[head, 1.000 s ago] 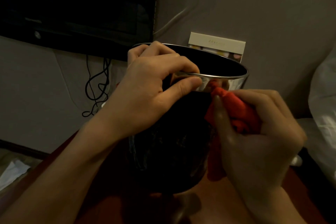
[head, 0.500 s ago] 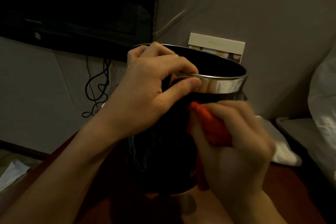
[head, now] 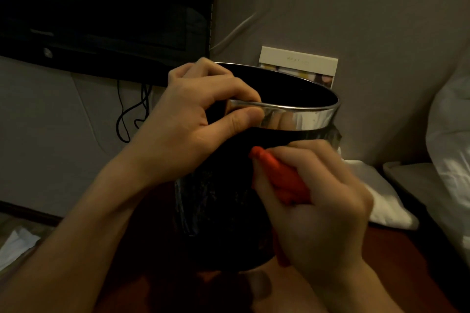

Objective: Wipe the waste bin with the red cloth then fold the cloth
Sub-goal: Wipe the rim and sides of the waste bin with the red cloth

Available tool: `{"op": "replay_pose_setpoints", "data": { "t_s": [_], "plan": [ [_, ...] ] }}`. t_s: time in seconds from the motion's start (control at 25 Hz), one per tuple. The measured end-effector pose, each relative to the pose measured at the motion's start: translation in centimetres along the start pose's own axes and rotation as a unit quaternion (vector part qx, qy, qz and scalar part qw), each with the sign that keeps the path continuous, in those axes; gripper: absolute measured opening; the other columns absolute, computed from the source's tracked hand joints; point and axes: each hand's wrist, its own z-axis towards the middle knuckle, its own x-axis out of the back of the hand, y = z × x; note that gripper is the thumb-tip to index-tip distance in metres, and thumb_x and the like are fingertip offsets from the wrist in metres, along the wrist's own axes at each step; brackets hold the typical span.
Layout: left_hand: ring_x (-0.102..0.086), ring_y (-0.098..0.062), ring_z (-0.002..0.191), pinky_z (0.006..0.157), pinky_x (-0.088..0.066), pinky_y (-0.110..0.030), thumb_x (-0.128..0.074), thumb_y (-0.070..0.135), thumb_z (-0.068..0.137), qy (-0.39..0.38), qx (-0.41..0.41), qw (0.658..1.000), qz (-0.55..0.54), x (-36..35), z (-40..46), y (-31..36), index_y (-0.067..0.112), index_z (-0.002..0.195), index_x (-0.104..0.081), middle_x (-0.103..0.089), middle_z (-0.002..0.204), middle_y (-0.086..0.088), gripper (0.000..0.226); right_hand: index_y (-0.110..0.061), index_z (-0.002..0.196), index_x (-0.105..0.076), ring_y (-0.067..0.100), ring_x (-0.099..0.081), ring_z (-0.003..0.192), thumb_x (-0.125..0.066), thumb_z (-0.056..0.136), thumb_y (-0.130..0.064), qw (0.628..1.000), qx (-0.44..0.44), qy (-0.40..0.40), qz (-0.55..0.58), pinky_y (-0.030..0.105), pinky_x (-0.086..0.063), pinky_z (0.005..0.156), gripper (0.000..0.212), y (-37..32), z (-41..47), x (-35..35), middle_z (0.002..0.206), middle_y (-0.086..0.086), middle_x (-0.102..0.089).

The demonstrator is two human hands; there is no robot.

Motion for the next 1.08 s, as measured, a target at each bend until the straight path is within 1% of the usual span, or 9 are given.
{"op": "replay_pose_setpoints", "data": {
  "t_s": [0.12, 0.2, 0.32, 0.4, 0.52, 0.64, 0.76, 0.92, 1.08],
  "plan": [
    [-0.047, -0.011, 0.109, 0.101, -0.025, -0.025, -0.055, 0.049, 0.084, 0.003, 0.012, 1.000, -0.004, 0.2, 0.0, 0.1, 0.046, 0.095, -0.058, -0.051, 0.097, 0.016, 0.012, -0.004, 0.092, -0.074, 0.007, -0.058, 0.082, -0.076, 0.091, -0.020, 0.999, -0.021, 0.041, 0.004, 0.006, -0.042, 0.077, 0.016, 0.7, 1.0, 1.2, 0.091, 0.000, -0.064],
    [-0.047, -0.007, 0.109, 0.102, -0.025, -0.025, -0.054, 0.048, 0.084, 0.009, 0.013, 1.000, 0.003, 0.1, -0.1, 0.3, 0.044, 0.094, -0.058, -0.052, 0.095, 0.018, 0.011, -0.005, 0.090, -0.074, 0.007, -0.058, 0.081, -0.076, 0.091, -0.019, 1.000, -0.023, 0.017, 0.009, 0.007, -0.042, 0.077, 0.014, 0.4, 0.6, 0.8, 0.091, 0.000, -0.064],
    [-0.042, 0.008, 0.101, 0.102, -0.022, -0.028, -0.049, 0.048, 0.086, 0.011, -0.017, 0.998, 0.065, -1.0, -0.2, 1.6, 0.039, 0.094, -0.056, -0.050, 0.090, 0.025, 0.014, -0.008, 0.092, -0.075, 0.008, -0.061, 0.082, -0.076, 0.088, -0.017, 1.000, 0.000, -0.031, -0.001, 0.014, -0.047, 0.074, 0.010, -0.5, -0.5, -0.5, 0.093, 0.000, -0.068],
    [-0.044, 0.003, 0.101, 0.101, -0.021, -0.028, -0.050, 0.054, 0.084, 0.014, -0.021, 0.997, 0.079, -1.6, -0.1, 2.2, 0.038, 0.091, -0.054, -0.051, 0.089, 0.024, 0.018, -0.009, 0.092, -0.076, 0.007, -0.061, 0.083, -0.078, 0.085, -0.017, 1.000, -0.001, -0.023, 0.015, 0.011, -0.046, 0.075, 0.011, -0.3, 0.0, 0.2, 0.093, 0.000, -0.068],
    [-0.047, -0.008, 0.108, 0.101, -0.021, -0.019, -0.053, 0.057, 0.081, 0.009, 0.014, 0.999, 0.027, -0.7, 0.1, 1.2, 0.046, 0.088, -0.054, -0.053, 0.094, 0.019, 0.013, -0.015, 0.095, -0.070, 0.002, -0.054, 0.081, -0.075, 0.088, -0.022, 0.999, -0.025, 0.033, 0.006, 0.005, -0.041, 0.077, 0.011, 0.3, 1.7, 2.1, 0.090, -0.004, -0.060],
    [-0.048, -0.014, 0.112, 0.101, -0.026, -0.020, -0.056, 0.054, 0.080, 0.008, 0.032, 0.999, -0.016, 0.1, -0.1, 0.1, 0.048, 0.086, -0.057, -0.054, 0.097, 0.018, 0.009, -0.010, 0.095, -0.069, 0.003, -0.053, 0.080, -0.074, 0.090, -0.020, 0.997, -0.034, 0.061, -0.012, 0.004, -0.039, 0.078, 0.012, 0.8, 2.3, 2.7, 0.089, -0.002, -0.058],
    [-0.048, -0.014, 0.112, 0.100, -0.026, -0.018, -0.055, 0.055, 0.080, 0.004, 0.034, 0.999, -0.012, -0.1, 0.0, 0.1, 0.048, 0.087, -0.058, -0.054, 0.098, 0.017, 0.010, -0.009, 0.092, -0.072, 0.005, -0.056, 0.081, -0.076, 0.089, -0.020, 0.999, -0.028, 0.027, -0.003, 0.006, -0.041, 0.076, 0.012, 0.5, 1.3, 1.6, 0.091, -0.002, -0.062],
    [-0.049, -0.015, 0.111, 0.100, -0.028, -0.021, -0.055, 0.054, 0.081, 0.007, 0.027, 0.999, -0.015, 0.1, 0.0, -0.1, 0.048, 0.089, -0.057, -0.054, 0.098, 0.017, 0.010, -0.008, 0.094, -0.076, 0.009, -0.060, 0.081, -0.077, 0.088, -0.019, 0.999, 0.012, -0.044, -0.013, 0.018, -0.048, 0.070, 0.013, -0.6, -1.1, -0.8, 0.094, 0.000, -0.067],
    [-0.049, -0.017, 0.111, 0.101, -0.029, -0.025, -0.056, 0.052, 0.081, 0.010, 0.028, 0.999, -0.018, -0.1, 0.1, 0.0, 0.046, 0.089, -0.058, -0.055, 0.098, 0.015, 0.010, -0.003, 0.092, -0.074, 0.008, -0.055, 0.081, -0.074, 0.091, -0.022, 0.998, -0.016, 0.053, -0.040, 0.008, -0.039, 0.077, 0.018, 0.8, 1.1, 1.4, 0.091, -0.003, -0.059]
  ]
}}
